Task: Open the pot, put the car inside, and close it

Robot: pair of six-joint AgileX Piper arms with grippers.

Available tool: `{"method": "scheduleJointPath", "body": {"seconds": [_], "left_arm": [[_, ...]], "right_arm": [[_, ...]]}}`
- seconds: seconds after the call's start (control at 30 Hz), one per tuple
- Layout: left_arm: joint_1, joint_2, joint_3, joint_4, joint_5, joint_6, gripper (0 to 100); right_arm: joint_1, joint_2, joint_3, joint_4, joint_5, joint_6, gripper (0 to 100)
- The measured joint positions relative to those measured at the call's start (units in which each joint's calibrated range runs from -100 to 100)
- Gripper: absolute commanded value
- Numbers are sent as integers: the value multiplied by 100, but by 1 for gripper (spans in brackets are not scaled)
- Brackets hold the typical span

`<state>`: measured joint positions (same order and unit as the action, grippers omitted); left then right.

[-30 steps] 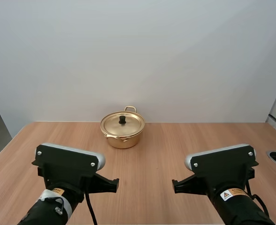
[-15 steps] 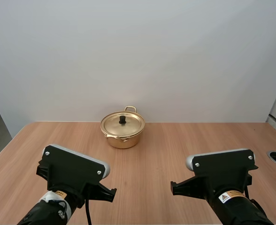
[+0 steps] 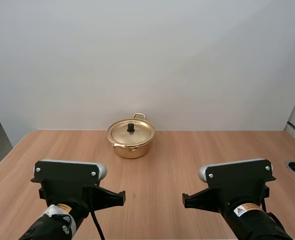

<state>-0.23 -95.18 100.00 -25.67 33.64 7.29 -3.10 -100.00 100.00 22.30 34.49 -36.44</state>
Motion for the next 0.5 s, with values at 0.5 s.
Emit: {"method": "scheduleJointPath", "body": {"seconds": [0.5], "left_arm": [[-7,-482,0,3,-522,-473,0]], "right_arm": [[0,0,0,9,0,0,0]]}}
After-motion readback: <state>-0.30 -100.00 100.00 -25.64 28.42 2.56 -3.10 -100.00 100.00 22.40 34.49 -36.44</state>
